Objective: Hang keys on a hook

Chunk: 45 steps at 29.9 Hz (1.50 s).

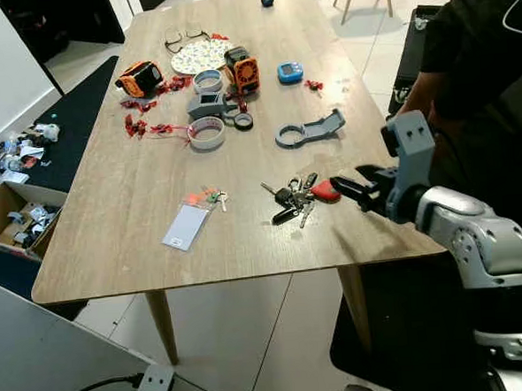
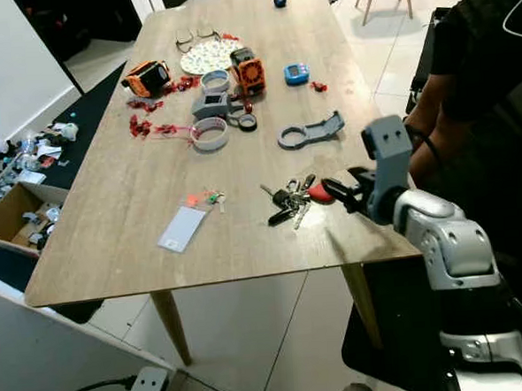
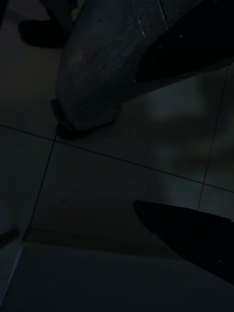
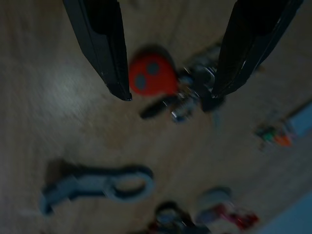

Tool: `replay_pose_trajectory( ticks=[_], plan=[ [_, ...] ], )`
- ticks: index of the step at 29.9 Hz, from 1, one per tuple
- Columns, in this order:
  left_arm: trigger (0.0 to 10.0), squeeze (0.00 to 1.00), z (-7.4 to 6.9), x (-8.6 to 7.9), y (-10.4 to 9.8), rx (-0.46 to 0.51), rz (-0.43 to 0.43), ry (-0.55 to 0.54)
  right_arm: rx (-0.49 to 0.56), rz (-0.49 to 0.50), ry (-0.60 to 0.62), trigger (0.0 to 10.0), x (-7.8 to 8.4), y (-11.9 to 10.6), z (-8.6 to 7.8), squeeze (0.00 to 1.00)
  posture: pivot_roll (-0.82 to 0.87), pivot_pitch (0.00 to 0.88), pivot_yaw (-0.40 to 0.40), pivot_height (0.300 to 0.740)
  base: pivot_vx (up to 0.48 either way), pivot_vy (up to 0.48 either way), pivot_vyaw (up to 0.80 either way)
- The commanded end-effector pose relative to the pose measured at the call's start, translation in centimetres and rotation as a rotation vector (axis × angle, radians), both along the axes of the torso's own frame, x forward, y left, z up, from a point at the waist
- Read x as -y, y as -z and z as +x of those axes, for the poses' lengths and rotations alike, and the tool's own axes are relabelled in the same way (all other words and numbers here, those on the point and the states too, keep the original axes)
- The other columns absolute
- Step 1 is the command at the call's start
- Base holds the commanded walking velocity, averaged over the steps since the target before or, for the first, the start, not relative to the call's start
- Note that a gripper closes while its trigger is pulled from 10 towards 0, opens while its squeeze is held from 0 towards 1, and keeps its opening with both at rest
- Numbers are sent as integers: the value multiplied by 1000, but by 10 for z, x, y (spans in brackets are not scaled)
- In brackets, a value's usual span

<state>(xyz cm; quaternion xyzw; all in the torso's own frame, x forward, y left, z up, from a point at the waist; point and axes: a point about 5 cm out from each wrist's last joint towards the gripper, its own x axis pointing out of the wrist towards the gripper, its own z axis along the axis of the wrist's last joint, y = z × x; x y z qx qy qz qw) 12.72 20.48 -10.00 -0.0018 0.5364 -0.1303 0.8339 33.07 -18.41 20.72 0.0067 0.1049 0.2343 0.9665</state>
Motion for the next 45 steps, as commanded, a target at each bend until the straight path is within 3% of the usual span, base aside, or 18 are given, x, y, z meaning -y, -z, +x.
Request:
replay_pose_trajectory(
  ticks=[1, 4, 6, 10, 16, 19, 33, 45],
  plan=[
    [10000, 0, -15, 3, 5, -58, -10, 15, -63, 34, -24, 10000, -5, 13, 2, 0, -162, 141, 129, 740, 0, 0, 0],
    [10000, 0, -15, 3, 5, -63, -11, 24, -104, 46, -55, 10000, -13, 25, 8, 0, -162, 145, 134, 740, 0, 0, 0],
    [10000, 0, -15, 3, 5, -64, -12, 24, -103, 41, -61, 10000, -15, 25, 8, 0, -162, 145, 134, 740, 0, 0, 0],
    [10000, 0, -15, 3, 5, -65, -15, 31, -113, 68, -109, 10000, -37, 27, 16, 0, -152, 149, 135, 740, 0, 0, 0],
    [10000, 0, -15, 3, 5, -66, -15, 29, -111, 76, -124, 10000, -48, 24, 22, 0, -148, 151, 133, 740, 0, 0, 0],
    [10000, 0, -16, 3, 5, -72, -15, 29, -170, 91, -65, 10000, -46, 26, 26, 0, -148, 155, 133, 740, 0, 0, 0],
    [10000, 0, -17, 4, 6, -76, -18, 30, -252, 94, 53, 10000, -34, 25, 34, 0, -148, 162, 134, 740, 0, 0, 0],
    [10000, 0, -18, 3, 6, -82, -16, 37, -279, 118, 12, 10000, -46, 25, 34, 0, -150, 164, 129, 740, 0, 0, 0]
  ],
)
